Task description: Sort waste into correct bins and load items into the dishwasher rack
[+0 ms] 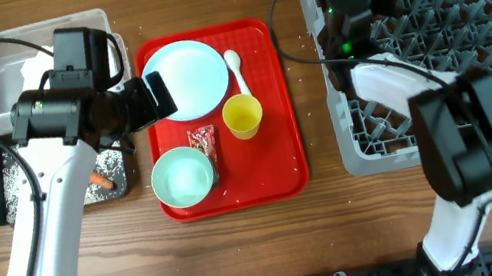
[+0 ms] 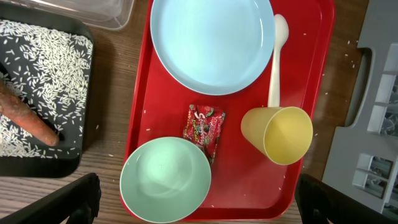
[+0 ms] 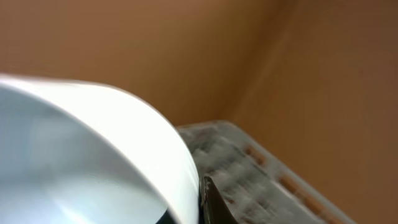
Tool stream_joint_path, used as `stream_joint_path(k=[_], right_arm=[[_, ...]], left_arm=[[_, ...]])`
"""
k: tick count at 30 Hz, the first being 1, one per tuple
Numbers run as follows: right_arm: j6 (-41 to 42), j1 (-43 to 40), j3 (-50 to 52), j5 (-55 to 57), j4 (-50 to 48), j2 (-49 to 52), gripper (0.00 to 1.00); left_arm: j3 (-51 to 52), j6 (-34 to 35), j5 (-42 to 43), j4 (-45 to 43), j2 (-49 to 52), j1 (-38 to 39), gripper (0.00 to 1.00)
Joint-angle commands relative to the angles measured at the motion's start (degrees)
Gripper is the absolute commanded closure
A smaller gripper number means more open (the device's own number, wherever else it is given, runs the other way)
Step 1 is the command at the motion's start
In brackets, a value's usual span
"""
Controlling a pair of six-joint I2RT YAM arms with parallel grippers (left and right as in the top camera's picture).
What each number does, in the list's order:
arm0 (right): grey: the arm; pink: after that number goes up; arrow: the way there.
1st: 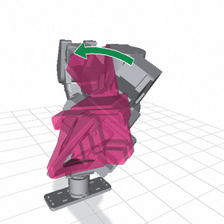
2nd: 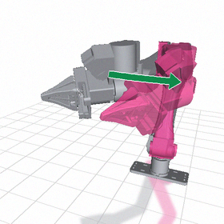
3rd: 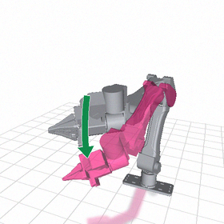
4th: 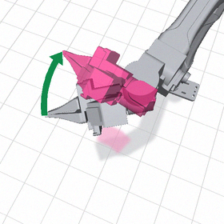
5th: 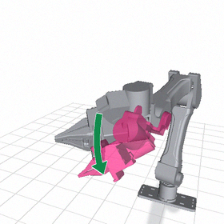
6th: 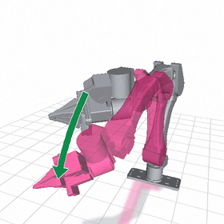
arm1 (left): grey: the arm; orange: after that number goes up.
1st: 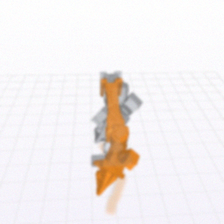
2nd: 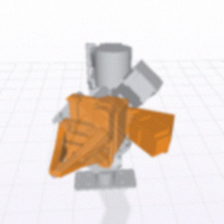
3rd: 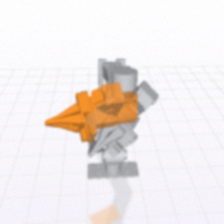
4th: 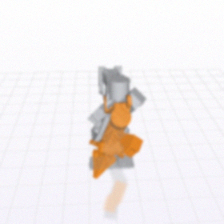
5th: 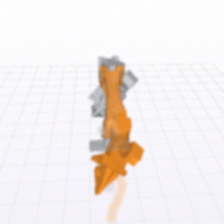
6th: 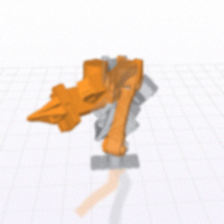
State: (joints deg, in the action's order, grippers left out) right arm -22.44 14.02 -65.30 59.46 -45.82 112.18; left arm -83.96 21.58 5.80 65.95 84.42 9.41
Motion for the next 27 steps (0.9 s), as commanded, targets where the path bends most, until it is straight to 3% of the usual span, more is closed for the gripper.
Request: stream_joint_path(k=[1,4,8,13,16,21,27], right_arm=[[2.45,1.11,0.11,7.85,10.78,-4.2,0.96],[16.2,3.43,0.11,-2.27,32.96,-7.37,0.96],[27.36,2.89,0.09,-23.26,44.65,-15.28,0.96],[26.38,2.78,-0.5,-28.24,45.03,-29.81,0.96],[20.13,2.78,-0.72,-25.66,42.05,-35.19,0.96],[13.25,-0.46,-0.7,-18.25,32.76,-29.33,0.96],[13.62,-5.42,-1.25,-18.14,26.12,-15.45,0.96]], left_arm=[[-0.37,0.31,-0.11,-0.13,0.11,-0.31,0.0],[-0.37,0.33,-0.11,-0.13,0.11,-0.31,0.0],[-0.37,0.31,-0.11,-0.13,0.11,-0.31,0.0],[-0.37,0.31,-0.11,-0.13,0.11,-0.31,0.0],[-0.37,0.31,-0.11,-0.13,0.11,-0.31,0.0],[-0.37,0.31,-0.11,-0.13,0.11,-0.31,0.0],[-0.37,0.31,-0.11,-0.13,0.11,-0.31,0.0]])
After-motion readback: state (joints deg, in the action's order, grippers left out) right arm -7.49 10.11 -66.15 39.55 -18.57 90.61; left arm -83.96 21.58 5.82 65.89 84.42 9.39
